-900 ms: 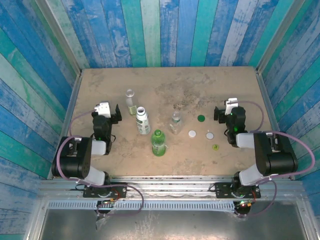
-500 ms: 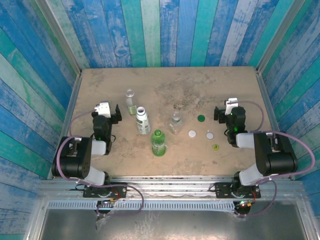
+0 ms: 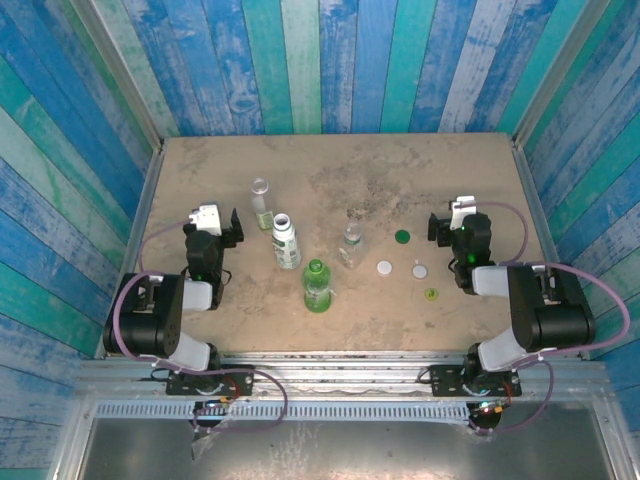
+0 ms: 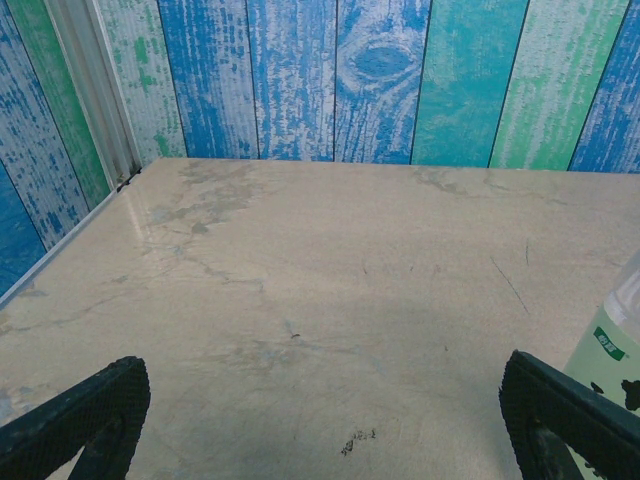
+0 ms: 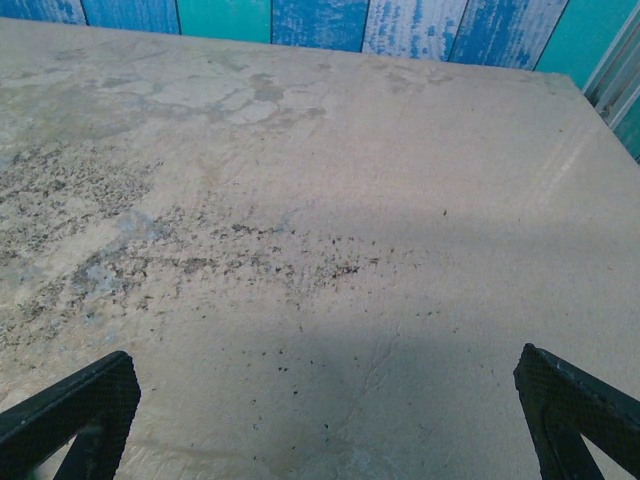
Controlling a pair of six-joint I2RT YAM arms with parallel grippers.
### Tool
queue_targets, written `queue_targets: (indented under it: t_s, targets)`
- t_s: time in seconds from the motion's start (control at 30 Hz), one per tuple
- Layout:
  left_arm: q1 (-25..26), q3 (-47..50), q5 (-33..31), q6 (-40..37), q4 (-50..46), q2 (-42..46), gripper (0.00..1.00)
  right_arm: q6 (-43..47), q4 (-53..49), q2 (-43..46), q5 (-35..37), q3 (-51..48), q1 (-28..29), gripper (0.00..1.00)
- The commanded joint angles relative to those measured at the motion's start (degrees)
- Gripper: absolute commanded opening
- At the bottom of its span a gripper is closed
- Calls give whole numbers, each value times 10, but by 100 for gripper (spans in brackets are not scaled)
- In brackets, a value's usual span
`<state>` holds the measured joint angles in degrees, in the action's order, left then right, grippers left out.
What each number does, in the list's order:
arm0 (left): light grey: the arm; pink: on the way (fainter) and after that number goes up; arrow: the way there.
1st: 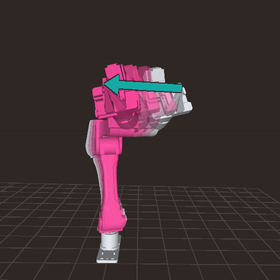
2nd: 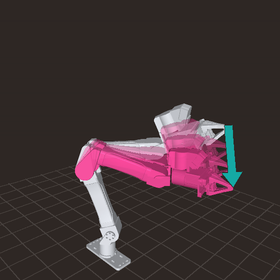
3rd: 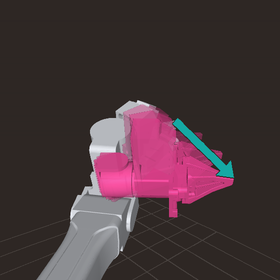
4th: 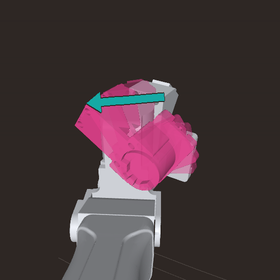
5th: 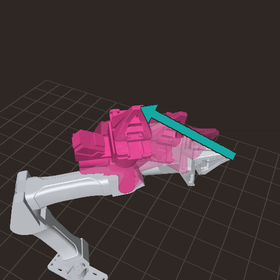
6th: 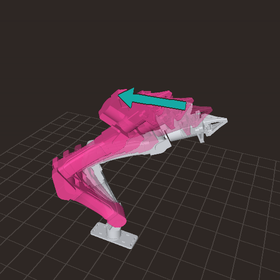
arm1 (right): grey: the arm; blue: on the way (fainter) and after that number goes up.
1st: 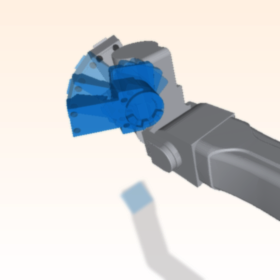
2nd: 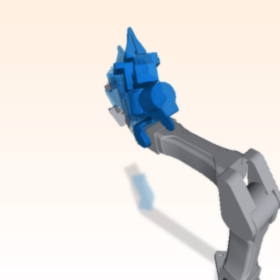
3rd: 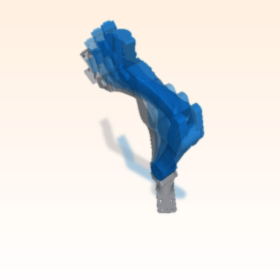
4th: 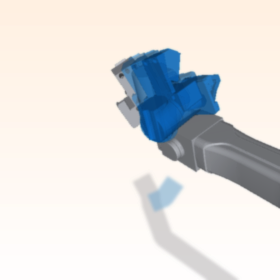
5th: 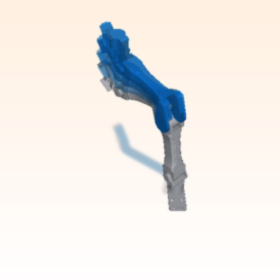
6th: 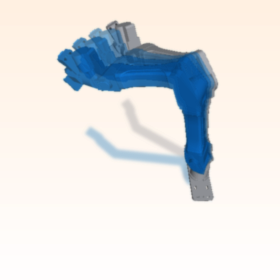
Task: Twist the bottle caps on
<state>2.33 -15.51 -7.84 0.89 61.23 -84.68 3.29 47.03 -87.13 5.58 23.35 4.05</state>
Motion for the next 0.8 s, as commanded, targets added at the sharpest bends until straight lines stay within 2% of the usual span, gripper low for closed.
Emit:
queue_targets:
  t_s: [0.0, 0.1, 0.2, 0.37, 0.47, 0.6, 0.67, 0.77]
  targets:
    - [-2, -2, -2, 2, 2, -12, 94, 0, 11, 4, 7, -2, 2, 100]
    - [-2, -5, 15, -9, -10, -5, 94, 0, 13, 5, 7, -4, 2, 100]
    - [1, 4, 19, -16, -41, 49, 94, 0, -5, 31, 8, -3, 3, 100]
    - [43, 8, -58, 20, -195, 245, 94, -8, -125, 164, 19, 12, 10, 100]
    - [92, 5, -66, 23, -267, 351, 94, -37, -220, 233, 9, 39, 20, 100]
    - [149, -25, -56, 40, -382, 460, 94, -77, -351, 297, -68, 89, 37, 100]
    - [173, -33, -34, 57, -422, 501, 94, -68, -385, 327, -94, 105, 78, 100]
    - [214, -50, -8, 85, -487, 553, 94, -37, -430, 354, -96, 137, 174, 100]
